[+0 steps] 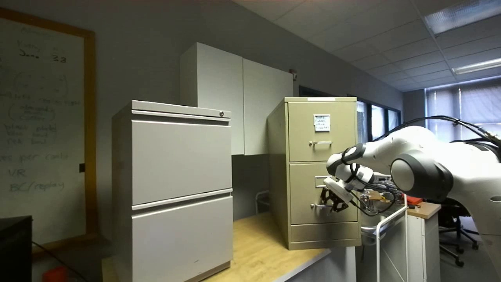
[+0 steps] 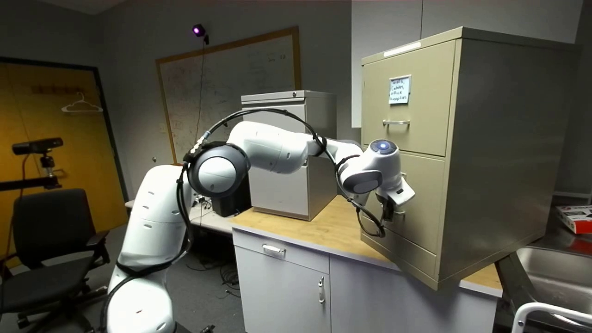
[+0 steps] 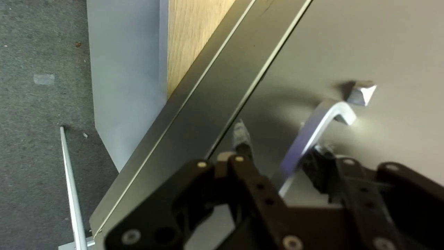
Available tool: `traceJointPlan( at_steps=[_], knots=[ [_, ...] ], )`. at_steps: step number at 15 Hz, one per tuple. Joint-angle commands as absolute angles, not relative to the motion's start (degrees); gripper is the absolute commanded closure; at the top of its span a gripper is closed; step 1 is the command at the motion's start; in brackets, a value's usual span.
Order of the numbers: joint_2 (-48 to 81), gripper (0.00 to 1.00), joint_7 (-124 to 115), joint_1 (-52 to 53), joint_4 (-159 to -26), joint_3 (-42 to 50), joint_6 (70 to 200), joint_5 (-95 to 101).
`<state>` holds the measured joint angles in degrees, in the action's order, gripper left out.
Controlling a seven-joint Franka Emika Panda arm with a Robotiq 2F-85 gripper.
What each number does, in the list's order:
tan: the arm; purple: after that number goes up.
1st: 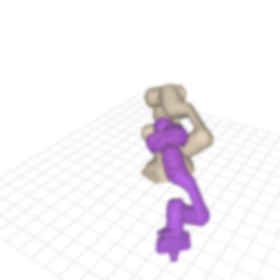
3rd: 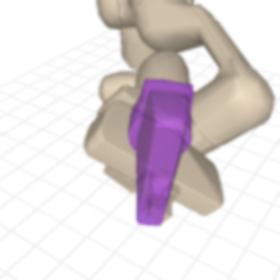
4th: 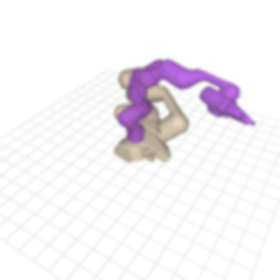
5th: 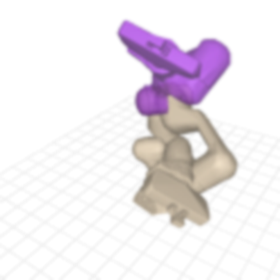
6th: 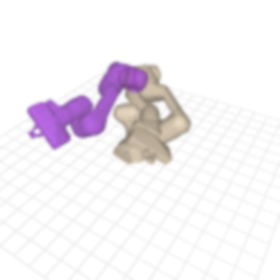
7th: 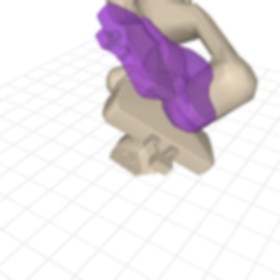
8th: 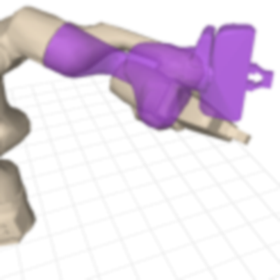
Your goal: Open the bottom drawer of the cabinet to the right.
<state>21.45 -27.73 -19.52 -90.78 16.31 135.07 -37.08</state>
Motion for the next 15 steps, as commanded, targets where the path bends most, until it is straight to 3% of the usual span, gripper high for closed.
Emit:
traceJointPlan(
  at_steps=[1, 2, 3, 15],
  knots=[
    [19.4, 0.89, -27.5, -20.3, -96.7, 16.1, 135.9, -37.0],
    [18.6, 0.96, -26.7, -20.4, -97.9, 15.7, 136.1, -38.0],
    [17.9, 0.93, -26.0, -20.5, -99.1, 15.4, 136.7, -39.1],
    [7.6, 0.96, -14.2, -19.4, -114.6, 14.1, 138.2, -51.4]
  ],
)
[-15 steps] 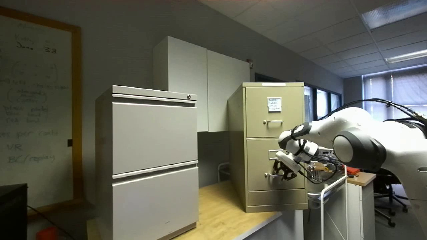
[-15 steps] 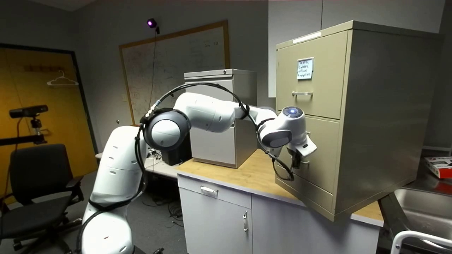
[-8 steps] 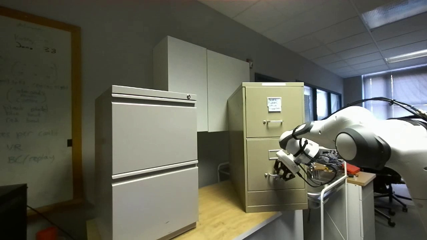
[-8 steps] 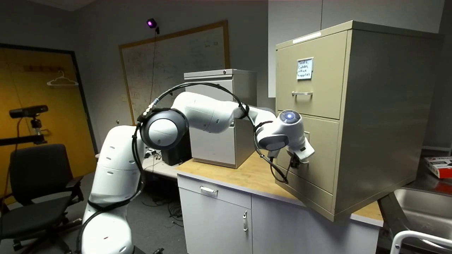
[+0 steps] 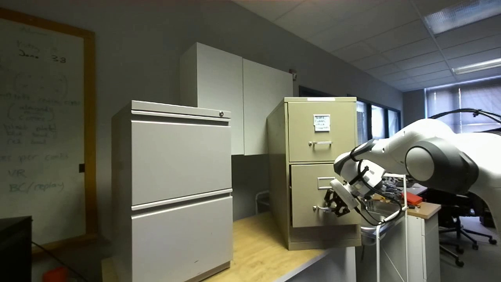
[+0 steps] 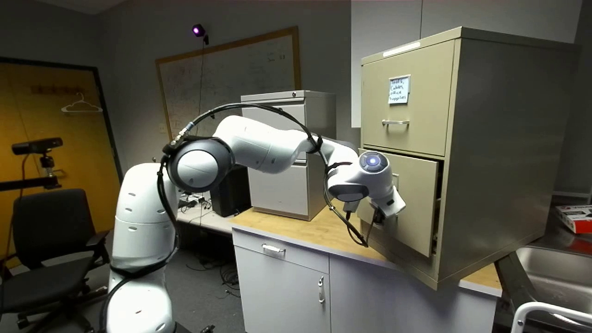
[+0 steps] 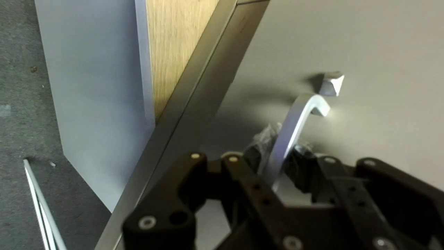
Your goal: Open the bottom drawer of the cabinet to the right.
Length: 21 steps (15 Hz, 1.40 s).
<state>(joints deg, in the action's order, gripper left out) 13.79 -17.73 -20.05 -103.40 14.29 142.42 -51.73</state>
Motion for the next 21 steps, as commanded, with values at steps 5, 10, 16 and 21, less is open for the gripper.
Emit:
traceJointPlan(
  at_steps=[5, 10, 16, 21],
  knots=[
    [1.1, 0.97, -14.5, -18.5, -122.6, 14.7, 138.8, -51.2],
    [-7.0, 0.96, -15.5, -18.0, -132.0, 14.9, 140.0, -49.5],
    [-16.4, 0.96, -17.1, -18.5, -141.9, 13.9, 141.0, -45.5],
    [-21.3, 0.96, -19.8, -19.7, -145.7, 13.5, 140.7, -41.6]
  ],
)
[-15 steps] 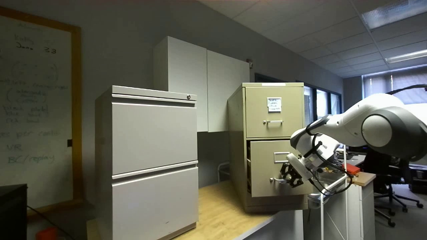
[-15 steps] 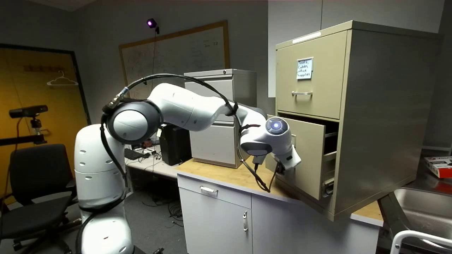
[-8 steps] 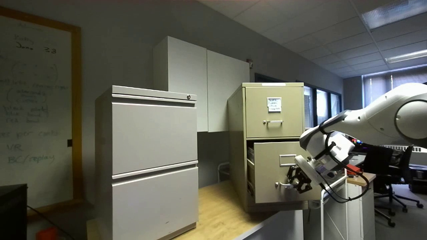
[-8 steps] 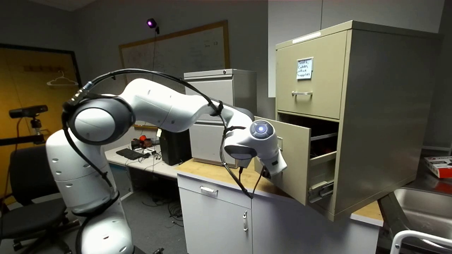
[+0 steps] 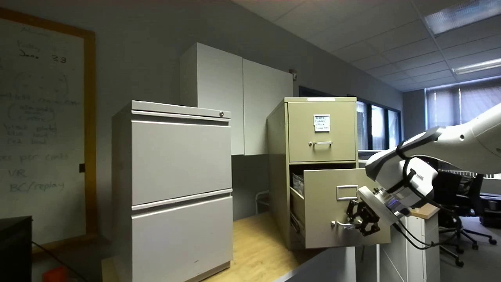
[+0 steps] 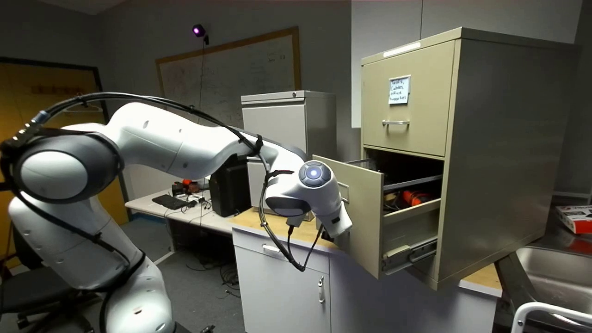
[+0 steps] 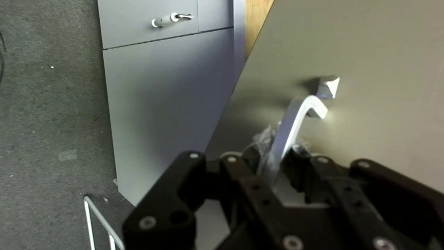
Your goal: Open the bottom drawer of the cabinet to the right.
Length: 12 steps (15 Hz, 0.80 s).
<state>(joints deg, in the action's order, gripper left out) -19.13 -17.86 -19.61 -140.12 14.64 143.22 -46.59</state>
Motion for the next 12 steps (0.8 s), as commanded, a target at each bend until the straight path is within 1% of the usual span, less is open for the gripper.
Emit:
traceJointPlan(
  at_steps=[1, 6, 7, 8, 9, 10, 11, 12],
  knots=[
    [-21.9, 0.96, -20.3, -19.8, -146.1, 13.4, 140.7, -41.1],
    [-23.8, 0.97, -22.1, -20.1, -147.0, 13.5, 140.1, -39.2],
    [-24.0, 0.95, -22.5, -20.2, -147.1, 13.5, 140.1, -39.0],
    [-24.2, 0.63, -22.8, -20.3, -147.2, 13.5, 140.4, -38.7],
    [-24.3, 0.62, -23.0, -20.3, -147.2, 13.5, 140.4, -38.3],
    [-24.5, 0.57, -23.8, -20.6, -147.2, 13.2, 140.4, -36.8],
    [-24.7, 0.51, -24.5, -20.8, -147.2, 13.2, 140.4, -35.6],
    [-24.9, 0.42, -25.5, -21.1, -147.3, 13.0, 140.6, -34.1]
  ],
)
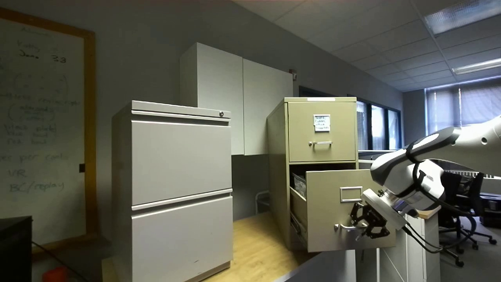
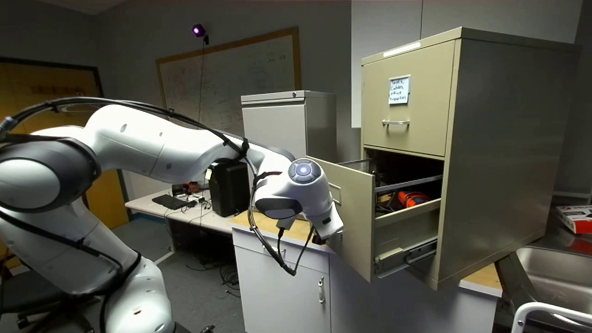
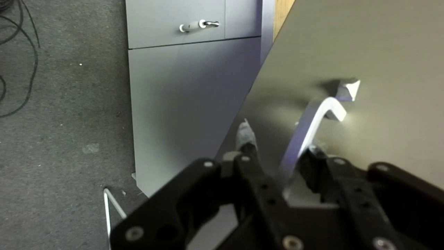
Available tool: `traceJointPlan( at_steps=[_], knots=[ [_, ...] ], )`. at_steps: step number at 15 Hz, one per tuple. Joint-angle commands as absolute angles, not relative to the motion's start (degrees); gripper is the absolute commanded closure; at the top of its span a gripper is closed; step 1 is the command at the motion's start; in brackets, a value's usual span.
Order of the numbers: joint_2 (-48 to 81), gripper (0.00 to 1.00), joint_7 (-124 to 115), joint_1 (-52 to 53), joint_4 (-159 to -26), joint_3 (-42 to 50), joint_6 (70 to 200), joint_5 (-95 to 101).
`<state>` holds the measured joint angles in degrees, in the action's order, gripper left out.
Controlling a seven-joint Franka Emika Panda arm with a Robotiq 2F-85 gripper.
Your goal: Open the bottom drawer of the cabinet to the right.
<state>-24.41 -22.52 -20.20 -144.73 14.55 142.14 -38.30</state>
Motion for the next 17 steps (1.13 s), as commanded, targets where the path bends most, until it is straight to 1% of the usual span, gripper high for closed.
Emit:
traceJointPlan(
  at_steps=[1, 3, 4, 5, 6, 9, 13, 15, 17],
  knots=[
    [-25.2, 0.34, -26.5, -21.4, -147.4, 12.8, 140.6, -32.7],
    [-26.3, 0.18, -30.3, -22.9, -148.0, 11.6, 141.4, -28.5],
    [-27.2, 0.11, -34.1, -24.4, -148.5, 10.1, 142.6, -25.1],
    [-28.0, 0.02, -39.2, -26.5, -149.0, 7.8, 144.4, -20.7],
    [-29.7, 0.00, -42.7, -27.6, -149.6, 6.2, 145.6, -17.9],
    [-34.3, 0.00, -53.3, -31.1, -152.1, 1.6, 147.8, -9.2],
    [-40.5, 0.00, -61.2, -33.5, -153.8, -1.3, 146.8, -3.1],
    [-42.9, 0.00, -60.9, -32.2, -154.0, -0.5, 143.8, -2.9],
    [-43.9, 0.00, -57.7, -29.0, -153.3, 1.9, 137.3, -4.7]
  ],
)
